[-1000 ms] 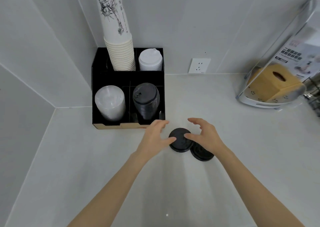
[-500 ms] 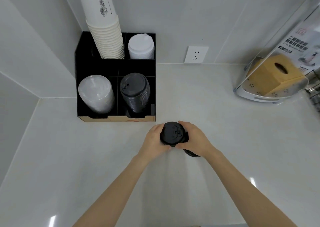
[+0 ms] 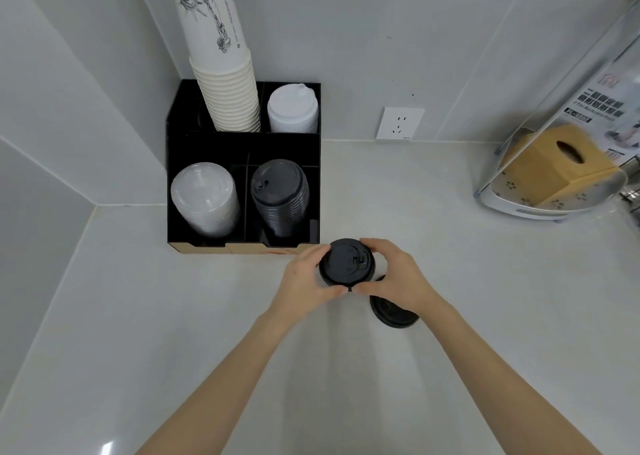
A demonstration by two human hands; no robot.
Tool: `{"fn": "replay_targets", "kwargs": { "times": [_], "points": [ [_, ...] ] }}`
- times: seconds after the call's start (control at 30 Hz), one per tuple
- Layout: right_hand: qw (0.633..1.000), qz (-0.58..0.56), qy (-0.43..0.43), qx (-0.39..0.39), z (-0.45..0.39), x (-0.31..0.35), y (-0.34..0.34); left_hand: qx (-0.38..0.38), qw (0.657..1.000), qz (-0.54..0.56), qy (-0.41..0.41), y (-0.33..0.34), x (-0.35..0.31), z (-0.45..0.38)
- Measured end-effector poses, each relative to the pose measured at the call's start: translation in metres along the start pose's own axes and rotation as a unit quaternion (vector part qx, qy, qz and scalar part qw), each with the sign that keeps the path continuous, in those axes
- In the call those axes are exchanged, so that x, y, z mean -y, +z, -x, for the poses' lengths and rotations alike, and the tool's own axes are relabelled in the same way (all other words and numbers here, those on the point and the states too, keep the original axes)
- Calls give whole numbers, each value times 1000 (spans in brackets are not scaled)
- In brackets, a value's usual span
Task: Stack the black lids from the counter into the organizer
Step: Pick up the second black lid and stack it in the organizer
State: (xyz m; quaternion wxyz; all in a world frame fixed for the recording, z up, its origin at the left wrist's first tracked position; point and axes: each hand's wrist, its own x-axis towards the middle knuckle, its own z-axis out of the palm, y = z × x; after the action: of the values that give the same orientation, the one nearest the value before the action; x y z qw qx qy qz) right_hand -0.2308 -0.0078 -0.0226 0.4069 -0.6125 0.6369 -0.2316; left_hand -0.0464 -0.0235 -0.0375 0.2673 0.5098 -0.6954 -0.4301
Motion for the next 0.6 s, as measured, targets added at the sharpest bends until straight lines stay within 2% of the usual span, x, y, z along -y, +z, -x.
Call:
{"fn": "replay_targets", "kwargs": {
  "times": [0.37,0.6],
  "points": [
    [999,-17,-41,-15,-7,41,4,-50,998,-21,16,-45,-15,3],
    [995,-25,-95,-28,-18,79,7,-109,992,-38,43,-80,-30,8]
  ]
}}
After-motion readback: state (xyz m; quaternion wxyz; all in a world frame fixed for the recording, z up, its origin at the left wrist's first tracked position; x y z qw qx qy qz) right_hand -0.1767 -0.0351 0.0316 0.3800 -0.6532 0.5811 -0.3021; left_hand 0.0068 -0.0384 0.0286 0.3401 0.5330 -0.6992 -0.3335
